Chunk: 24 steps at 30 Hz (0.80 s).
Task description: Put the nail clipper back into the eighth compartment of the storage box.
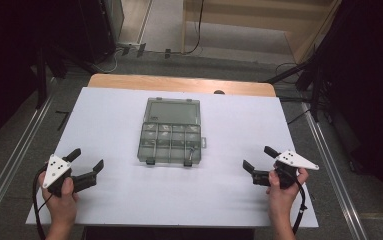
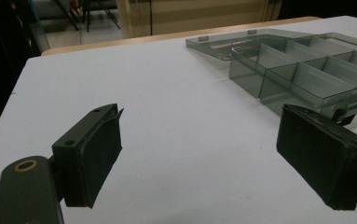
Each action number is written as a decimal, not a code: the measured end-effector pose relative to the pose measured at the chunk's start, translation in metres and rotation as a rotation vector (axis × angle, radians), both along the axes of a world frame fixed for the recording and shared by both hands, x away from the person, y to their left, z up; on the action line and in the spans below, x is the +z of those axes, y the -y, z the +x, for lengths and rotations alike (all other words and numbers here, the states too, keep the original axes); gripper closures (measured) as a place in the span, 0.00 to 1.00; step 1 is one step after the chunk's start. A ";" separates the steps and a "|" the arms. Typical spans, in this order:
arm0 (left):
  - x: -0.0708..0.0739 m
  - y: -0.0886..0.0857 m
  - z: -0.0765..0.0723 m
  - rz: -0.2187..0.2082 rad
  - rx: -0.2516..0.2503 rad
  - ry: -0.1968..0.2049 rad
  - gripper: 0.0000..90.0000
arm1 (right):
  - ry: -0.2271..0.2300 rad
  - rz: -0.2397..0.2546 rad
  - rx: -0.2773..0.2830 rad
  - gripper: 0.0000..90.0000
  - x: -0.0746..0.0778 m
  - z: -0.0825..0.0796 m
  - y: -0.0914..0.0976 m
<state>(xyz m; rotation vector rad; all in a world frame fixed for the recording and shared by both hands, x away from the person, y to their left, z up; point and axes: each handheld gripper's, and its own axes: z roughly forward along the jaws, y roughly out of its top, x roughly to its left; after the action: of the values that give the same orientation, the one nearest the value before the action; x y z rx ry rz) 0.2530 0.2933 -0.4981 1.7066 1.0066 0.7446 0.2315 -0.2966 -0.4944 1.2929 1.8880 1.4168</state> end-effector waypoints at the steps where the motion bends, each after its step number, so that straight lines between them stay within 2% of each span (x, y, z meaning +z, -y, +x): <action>1: 0.000 0.000 0.000 0.000 0.000 0.000 0.15 | 0.000 0.000 0.000 0.00 0.000 0.000 0.000; 12: 0.000 0.000 0.000 0.001 -0.001 -0.001 0.15 | 0.003 0.026 -0.036 0.00 -0.014 -0.007 0.026; 24: 0.000 -0.001 0.000 -0.008 0.005 -0.001 0.15 | 0.015 0.075 -0.036 0.00 -0.026 -0.014 0.043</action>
<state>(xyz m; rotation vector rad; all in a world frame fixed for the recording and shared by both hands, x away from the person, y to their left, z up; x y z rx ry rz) 0.2527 0.2947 -0.4980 1.6985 1.0136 0.7417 0.2179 -0.3394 -0.5208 1.3399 1.8090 1.4873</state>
